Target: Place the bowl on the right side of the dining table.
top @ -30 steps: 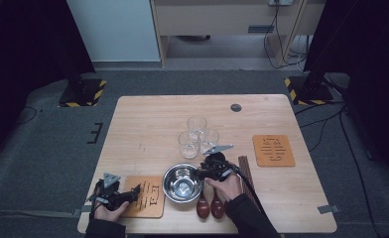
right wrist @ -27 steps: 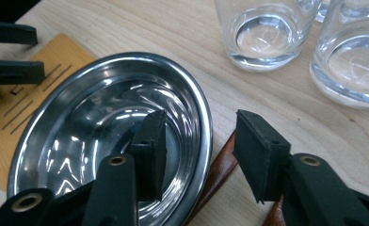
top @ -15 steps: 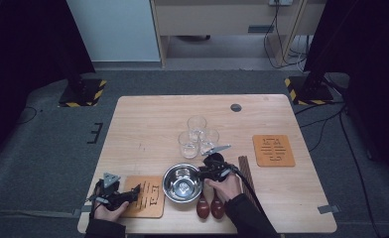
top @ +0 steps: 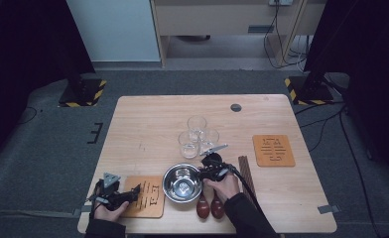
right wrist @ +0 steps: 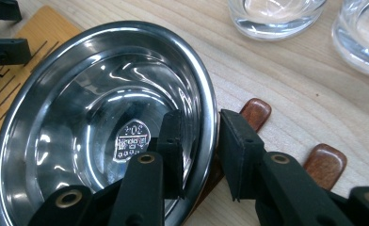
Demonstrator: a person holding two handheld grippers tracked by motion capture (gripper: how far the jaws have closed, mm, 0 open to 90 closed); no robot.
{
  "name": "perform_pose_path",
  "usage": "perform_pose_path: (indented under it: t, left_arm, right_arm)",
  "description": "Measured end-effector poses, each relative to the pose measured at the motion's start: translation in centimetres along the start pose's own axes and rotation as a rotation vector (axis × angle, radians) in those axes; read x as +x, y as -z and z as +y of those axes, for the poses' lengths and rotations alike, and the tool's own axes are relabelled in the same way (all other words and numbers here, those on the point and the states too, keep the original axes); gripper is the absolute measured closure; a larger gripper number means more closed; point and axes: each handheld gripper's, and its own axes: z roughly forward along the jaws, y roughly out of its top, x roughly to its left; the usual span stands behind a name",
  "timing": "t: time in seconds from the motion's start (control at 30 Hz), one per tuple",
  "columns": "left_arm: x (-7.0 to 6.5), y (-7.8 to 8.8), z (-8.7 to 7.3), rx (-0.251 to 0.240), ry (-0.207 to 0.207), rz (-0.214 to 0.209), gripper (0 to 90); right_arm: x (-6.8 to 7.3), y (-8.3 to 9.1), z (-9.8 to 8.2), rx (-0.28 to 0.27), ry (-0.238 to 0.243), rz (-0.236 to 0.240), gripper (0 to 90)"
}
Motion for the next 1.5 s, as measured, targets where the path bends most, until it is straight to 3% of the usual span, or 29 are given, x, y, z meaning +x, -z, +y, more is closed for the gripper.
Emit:
perform_pose_path:
  t: [0.27, 0.67, 1.17, 1.5]
  left_arm:
    - [0.0, 0.0, 0.0, 0.000, 0.000, 0.000, 5.6]
    - [0.0, 0.0, 0.0, 0.000, 0.000, -0.001, 5.5]
    - [0.0, 0.0, 0.0, 0.000, 0.001, 0.000, 5.4]
    - [0.1, 0.0, 0.0, 0.000, 0.001, -0.001, 5.4]
  right_arm:
    - [0.2, -0.6, 0.0, 0.014, -0.001, -0.006, 75.2]
    - [0.2, -0.8, 0.3, 0.019, -0.039, -0.003, 79.8]
    - [0.3, 0.2, 0.2, -0.062, -0.077, 0.084, 83.2]
    - [0.5, 0.4, 0.1, -0.085, -0.063, 0.076, 83.4]
